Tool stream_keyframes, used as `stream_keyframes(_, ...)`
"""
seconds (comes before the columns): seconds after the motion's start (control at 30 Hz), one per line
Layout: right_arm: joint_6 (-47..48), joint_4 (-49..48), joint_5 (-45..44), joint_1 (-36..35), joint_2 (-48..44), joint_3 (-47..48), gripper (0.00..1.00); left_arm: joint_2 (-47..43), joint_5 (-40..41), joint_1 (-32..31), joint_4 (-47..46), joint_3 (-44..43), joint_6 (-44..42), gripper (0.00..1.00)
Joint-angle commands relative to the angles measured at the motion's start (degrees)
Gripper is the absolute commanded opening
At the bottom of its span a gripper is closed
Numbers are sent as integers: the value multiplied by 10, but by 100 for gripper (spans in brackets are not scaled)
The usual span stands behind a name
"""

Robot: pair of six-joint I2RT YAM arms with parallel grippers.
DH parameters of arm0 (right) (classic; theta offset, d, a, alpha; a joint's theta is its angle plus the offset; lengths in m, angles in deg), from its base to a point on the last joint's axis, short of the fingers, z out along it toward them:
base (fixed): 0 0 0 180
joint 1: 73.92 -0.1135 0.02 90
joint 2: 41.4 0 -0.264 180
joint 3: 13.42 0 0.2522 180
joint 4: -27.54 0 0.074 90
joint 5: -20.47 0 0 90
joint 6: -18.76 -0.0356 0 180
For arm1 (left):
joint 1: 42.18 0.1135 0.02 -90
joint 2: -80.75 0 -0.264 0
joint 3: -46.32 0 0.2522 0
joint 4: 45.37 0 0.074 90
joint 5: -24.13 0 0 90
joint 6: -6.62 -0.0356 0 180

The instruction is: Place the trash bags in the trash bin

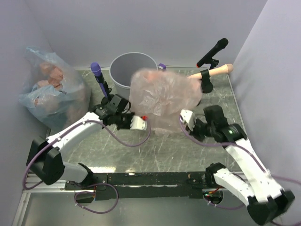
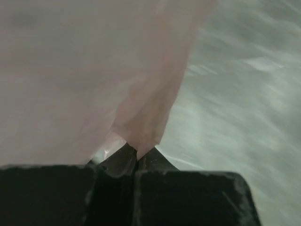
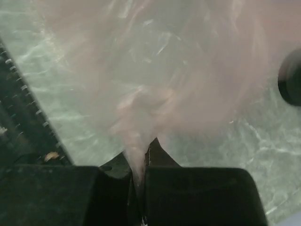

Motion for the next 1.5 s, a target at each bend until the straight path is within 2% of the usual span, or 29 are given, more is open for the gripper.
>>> stream_keyframes(0.0,12,35,56,4,-127,82,0,-108,-98,-1,7,-51,33,1)
stream_keyframes(0.1,-39,33,44,4,-70,146,0,-112,-123,-1,-31,-65,101,1)
stream_keyframes(0.23,-179,-61,-40,11,-32,174,0,-82,-94,-2,-87,-123,215,1)
stream_keyframes(0.33,-212,-161,-139,22,1,191,0,-32,-50,-2,-131,-218,300,1)
stream_keyframes(0.43,-187,-258,-215,37,73,256,0,34,14,-2,-160,-342,351,1)
stream_keyframes(0.53,-166,-337,-265,58,161,370,0,94,59,-2,-198,-464,346,1)
stream_keyframes(0.6,-151,-372,-280,65,214,482,0,128,91,-1,-246,-529,326,1)
stream_keyframes(0.7,-121,-442,-249,65,251,580,0,149,146,-2,-361,-598,277,1)
stream_keyframes(0.77,-112,-521,-192,64,237,588,0,146,174,-7,-482,-603,240,1)
stream_keyframes(0.83,-76,-600,-135,52,195,550,0,129,181,-21,-599,-575,204,1)
stream_keyframes(0.9,-27,-657,-127,24,160,497,0,99,161,-32,-682,-519,187,1)
stream_keyframes(0.93,-19,-662,-137,15,146,464,0,85,152,-38,-694,-486,181,1)
stream_keyframes(1.0,-16,-624,-152,9,115,399,0,60,147,-46,-653,-435,187,1)
stream_keyframes(1.07,-1,-563,-172,9,86,317,0,34,127,-46,-553,-369,203,1)
stream_keyframes(1.13,44,-449,-186,8,63,222,0,-4,90,-46,-441,-263,155,1)
stream_keyframes(1.17,59,-380,-194,8,57,182,0,-11,56,-46,-307,-228,95,1)
stream_keyframes(1.2,75,-253,-185,8,64,165,0,-8,11,-46,-144,-214,-10,1)
stream_keyframes(1.23,104,-79,-163,3,90,171,0,-2,-2,-46,21,-201,-109,1)
stream_keyframes(1.27,103,34,-142,0,112,177,0,3,20,-48,92,-182,-127,1)
stream_keyframes(1.33,61,116,-66,5,80,148,0,-2,33,-49,125,-172,-76,1)
stream_keyframes(1.4,90,156,47,5,-8,142,0,-25,12,-48,122,-186,-31,1)
stream_keyframes(1.47,41,95,79,3,-107,135,0,-56,-30,-49,84,-189,7,1)
